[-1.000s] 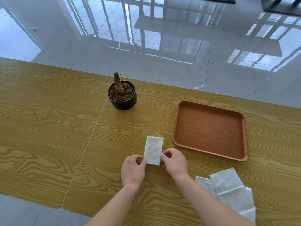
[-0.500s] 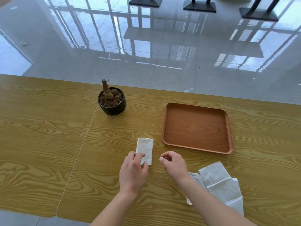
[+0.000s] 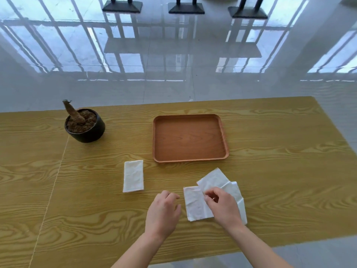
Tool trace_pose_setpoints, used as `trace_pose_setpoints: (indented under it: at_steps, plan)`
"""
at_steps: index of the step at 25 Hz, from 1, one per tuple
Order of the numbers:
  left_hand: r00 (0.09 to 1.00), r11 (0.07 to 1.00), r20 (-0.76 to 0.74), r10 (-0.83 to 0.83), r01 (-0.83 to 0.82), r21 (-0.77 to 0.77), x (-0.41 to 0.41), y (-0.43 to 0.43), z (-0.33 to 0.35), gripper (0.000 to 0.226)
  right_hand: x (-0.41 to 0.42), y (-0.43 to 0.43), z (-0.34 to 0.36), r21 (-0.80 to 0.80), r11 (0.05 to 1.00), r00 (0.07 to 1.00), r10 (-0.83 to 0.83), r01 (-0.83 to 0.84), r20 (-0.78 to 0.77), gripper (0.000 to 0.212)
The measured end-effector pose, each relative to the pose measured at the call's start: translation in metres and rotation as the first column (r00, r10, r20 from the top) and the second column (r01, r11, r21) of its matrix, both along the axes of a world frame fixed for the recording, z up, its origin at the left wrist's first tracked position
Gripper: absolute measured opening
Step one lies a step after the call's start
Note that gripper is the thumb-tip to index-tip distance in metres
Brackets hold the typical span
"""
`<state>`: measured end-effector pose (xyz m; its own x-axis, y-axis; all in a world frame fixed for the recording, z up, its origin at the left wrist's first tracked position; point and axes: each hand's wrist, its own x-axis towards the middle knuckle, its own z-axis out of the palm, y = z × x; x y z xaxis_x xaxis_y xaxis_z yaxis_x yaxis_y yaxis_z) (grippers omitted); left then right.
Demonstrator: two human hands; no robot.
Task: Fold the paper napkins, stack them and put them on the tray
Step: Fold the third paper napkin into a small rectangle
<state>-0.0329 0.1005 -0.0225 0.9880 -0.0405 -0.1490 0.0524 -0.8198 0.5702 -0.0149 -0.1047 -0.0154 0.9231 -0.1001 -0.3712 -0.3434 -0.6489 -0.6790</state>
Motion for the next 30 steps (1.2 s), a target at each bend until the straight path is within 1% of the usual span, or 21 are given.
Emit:
trace_pose_setpoints:
  at_steps: [3, 5, 7, 9, 11, 13, 15, 17, 19, 21, 23, 25, 26, 27, 30]
  plan:
    - [0.995, 0.995, -0.009, -0.102, 0.102, -0.001, 0.009, -0.033, -0.002, 0.029, -0.012, -0.036, -0.003, -0.087, 0.992, 0.995, -0.084, 0.088, 0.047, 0.013]
    - [0.995, 0.995, 0.004, -0.100, 0.100, -0.012, 0.023, -0.051, -0.001, 0.031, -0.014, -0.054, -0.006, -0.158, 0.975, 0.987, -0.143, 0.153, 0.075, 0.013]
    - [0.995, 0.995, 0.013, -0.095, 0.095, 0.009, 0.041, -0.069, 0.001, 0.031, -0.013, -0.071, -0.009, -0.230, 0.955, 0.981, -0.176, 0.189, 0.078, 0.022]
    - [0.992, 0.989, 0.009, -0.124, 0.122, 0.088, 0.056, -0.082, 0.002, 0.029, -0.013, -0.082, -0.012, -0.307, 0.936, 0.985, -0.165, 0.173, 0.052, 0.036]
    - [0.984, 0.965, -0.026, -0.179, 0.180, 0.192, 0.068, -0.093, 0.002, 0.030, -0.015, -0.090, -0.015, -0.389, 0.914, 0.992, -0.125, 0.117, 0.003, 0.051]
    - [0.974, 0.938, -0.066, -0.219, 0.228, 0.260, 0.077, -0.101, 0.001, 0.034, -0.020, -0.095, -0.018, -0.449, 0.892, 0.997, -0.070, 0.046, -0.037, 0.062]
    - [0.968, 0.921, -0.093, -0.232, 0.250, 0.299, 0.083, -0.105, -0.001, 0.036, -0.023, -0.098, -0.022, -0.476, 0.879, 0.998, -0.019, -0.009, -0.054, 0.062]
    - [0.966, 0.916, -0.113, -0.234, 0.258, 0.307, 0.085, -0.109, -0.005, 0.036, -0.023, -0.100, -0.024, -0.433, 0.901, 0.998, -0.027, 0.001, -0.054, 0.054]
    - [0.969, 0.937, -0.145, -0.200, 0.233, 0.260, 0.087, -0.111, -0.007, 0.039, -0.020, -0.099, -0.023, -0.352, 0.934, 0.996, -0.075, 0.053, -0.048, 0.044]
    - [0.972, 0.965, -0.182, -0.149, 0.183, 0.187, 0.090, -0.114, -0.008, 0.041, -0.016, -0.098, -0.020, -0.303, 0.948, 0.993, -0.113, 0.094, -0.047, 0.031]
    - [0.974, 0.982, -0.203, -0.100, 0.129, 0.137, 0.092, -0.117, -0.006, 0.034, -0.016, -0.097, -0.019, -0.267, 0.955, 0.989, -0.144, 0.130, -0.032, 0.017]
    - [0.980, 0.997, -0.197, -0.035, 0.047, 0.055, 0.091, -0.119, -0.003, 0.019, -0.017, -0.097, -0.018, -0.256, 0.953, 0.986, -0.169, 0.164, 0.001, 0.008]
    - [0.981, 1.000, -0.192, -0.009, 0.010, 0.004, 0.090, -0.119, -0.001, 0.010, -0.017, -0.097, -0.017, -0.247, 0.952, 0.983, -0.183, 0.183, 0.020, 0.007]
    - [0.981, 0.998, -0.194, 0.010, -0.021, -0.053, 0.089, -0.118, 0.001, 0.006, -0.017, -0.097, -0.015, -0.233, 0.951, 0.979, -0.200, 0.202, 0.034, 0.009]
    - [0.972, 0.961, -0.225, 0.063, -0.120, -0.251, 0.083, -0.112, 0.006, 0.013, -0.019, -0.096, -0.009, -0.170, 0.955, 0.970, -0.237, 0.242, 0.052, 0.014]
